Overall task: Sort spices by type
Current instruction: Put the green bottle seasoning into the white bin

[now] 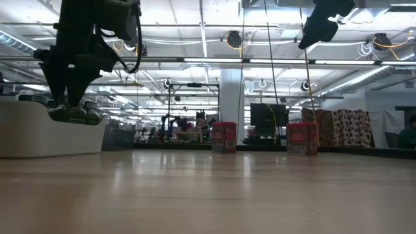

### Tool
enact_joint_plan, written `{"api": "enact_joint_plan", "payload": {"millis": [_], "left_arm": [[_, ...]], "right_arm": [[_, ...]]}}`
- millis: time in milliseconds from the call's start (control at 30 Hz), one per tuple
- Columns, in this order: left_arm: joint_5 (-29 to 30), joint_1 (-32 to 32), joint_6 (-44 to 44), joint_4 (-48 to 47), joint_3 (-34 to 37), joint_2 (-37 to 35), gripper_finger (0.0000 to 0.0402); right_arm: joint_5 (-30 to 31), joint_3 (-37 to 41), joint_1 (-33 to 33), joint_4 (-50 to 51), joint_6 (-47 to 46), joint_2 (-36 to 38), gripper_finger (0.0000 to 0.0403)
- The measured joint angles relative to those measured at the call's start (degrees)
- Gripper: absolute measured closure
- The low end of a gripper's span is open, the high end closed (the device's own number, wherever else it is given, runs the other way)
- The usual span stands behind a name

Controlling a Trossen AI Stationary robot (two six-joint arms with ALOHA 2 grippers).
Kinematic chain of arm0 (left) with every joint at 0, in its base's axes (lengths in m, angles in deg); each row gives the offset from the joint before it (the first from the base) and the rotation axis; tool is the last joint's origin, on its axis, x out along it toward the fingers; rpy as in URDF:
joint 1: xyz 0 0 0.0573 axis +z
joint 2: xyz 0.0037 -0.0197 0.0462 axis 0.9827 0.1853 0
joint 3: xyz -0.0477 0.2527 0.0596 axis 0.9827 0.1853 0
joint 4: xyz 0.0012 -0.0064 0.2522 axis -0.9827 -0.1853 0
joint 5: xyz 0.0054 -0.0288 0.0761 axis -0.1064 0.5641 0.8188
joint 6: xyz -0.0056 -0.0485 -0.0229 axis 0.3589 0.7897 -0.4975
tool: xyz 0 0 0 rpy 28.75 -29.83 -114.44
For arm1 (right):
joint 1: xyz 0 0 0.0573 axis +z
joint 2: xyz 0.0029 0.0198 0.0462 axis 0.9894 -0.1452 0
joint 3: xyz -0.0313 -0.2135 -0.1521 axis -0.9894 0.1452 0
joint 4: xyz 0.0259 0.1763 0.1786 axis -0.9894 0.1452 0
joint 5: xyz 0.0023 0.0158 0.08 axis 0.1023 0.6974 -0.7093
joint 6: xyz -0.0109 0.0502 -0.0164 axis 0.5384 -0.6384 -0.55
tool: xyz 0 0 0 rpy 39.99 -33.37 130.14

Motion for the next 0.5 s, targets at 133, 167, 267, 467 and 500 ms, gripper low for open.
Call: {"api": "enact_joint_plan", "payload": {"millis": [133, 167, 267, 467, 500], "left_arm": [[1.7, 0.1, 1.1, 0.2, 0.0, 0.0, 0.0118], [1.8, 0.2, 1.1, 0.3, 0.0, 0.0, 0.0118], [2.2, 0.8, 1.1, 1.9, 0.0, 0.0, 0.0118], [2.4, 1.9, 1.1, 4.0, 0.0, 0.0, 0.0117], [2.4, 2.1, 1.1, 3.8, 0.0, 0.0, 0.0118]], "right_arm": [[0.0, 0.0, 0.0, 0.0, -0.1, 0.0, 0.0138], [0.0, 0.0, 0.0, 0.0, -0.1, 0.0, 0.0138], [0.0, 0.0, 0.0, 0.0, -0.2, 0.0, 0.0138], [0.0, 0.0, 0.0, 0.0, -0.2, 0.0, 0.0138], [0.0, 0.0, 0.0, 0.0, -0.2, 0.0, 0.0138]]}}
